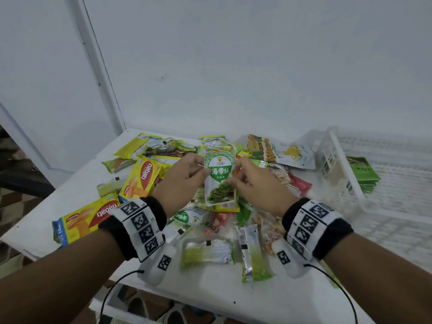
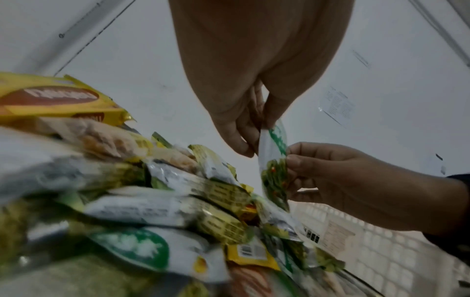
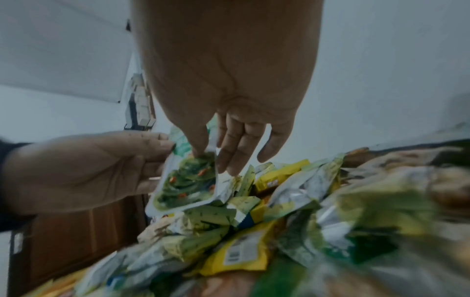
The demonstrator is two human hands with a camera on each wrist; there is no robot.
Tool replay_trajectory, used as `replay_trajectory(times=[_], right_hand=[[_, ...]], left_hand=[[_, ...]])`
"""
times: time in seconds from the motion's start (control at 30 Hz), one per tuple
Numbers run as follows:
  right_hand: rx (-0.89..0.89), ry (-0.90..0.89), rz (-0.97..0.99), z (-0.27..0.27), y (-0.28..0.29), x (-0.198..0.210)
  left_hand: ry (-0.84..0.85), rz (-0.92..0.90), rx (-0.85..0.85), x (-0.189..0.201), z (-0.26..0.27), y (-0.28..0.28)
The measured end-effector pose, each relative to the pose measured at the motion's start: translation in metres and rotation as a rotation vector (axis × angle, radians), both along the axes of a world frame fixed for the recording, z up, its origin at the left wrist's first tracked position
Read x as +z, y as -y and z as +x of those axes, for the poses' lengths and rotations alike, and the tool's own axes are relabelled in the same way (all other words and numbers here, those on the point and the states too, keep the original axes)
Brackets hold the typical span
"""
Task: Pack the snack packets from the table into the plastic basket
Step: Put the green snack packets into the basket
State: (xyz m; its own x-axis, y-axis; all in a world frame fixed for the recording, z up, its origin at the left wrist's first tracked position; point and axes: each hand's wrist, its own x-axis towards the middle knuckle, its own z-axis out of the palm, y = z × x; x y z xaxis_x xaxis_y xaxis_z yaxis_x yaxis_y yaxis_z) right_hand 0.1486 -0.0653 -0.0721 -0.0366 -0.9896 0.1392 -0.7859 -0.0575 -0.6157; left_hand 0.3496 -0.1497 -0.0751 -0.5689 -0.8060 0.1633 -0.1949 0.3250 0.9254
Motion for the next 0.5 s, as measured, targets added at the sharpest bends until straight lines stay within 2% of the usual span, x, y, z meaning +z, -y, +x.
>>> replay_trajectory(times=[0.13,0.27,0.33,0.5], right_hand=[[-0.019,0.191,-0.068,0.018,0.018,0.007],[0.009,0.347,0.009,0.036,0.035,0.006],[0.016,0.384,0.027,0.041,0.043,0.002],[-0.032,0.442,0.005,0.047,0.05,-0.003]], left_hand=[[0.003,-0.043,-0.034,0.004,0.017,0.013],[0.03,-0.068,0.09,0.002,0.033,0.03],[0.034,-0.027,0.131,0.001,0.04,0.039],[0.114,-0.034,0.087,0.006,0.049,0.057]])
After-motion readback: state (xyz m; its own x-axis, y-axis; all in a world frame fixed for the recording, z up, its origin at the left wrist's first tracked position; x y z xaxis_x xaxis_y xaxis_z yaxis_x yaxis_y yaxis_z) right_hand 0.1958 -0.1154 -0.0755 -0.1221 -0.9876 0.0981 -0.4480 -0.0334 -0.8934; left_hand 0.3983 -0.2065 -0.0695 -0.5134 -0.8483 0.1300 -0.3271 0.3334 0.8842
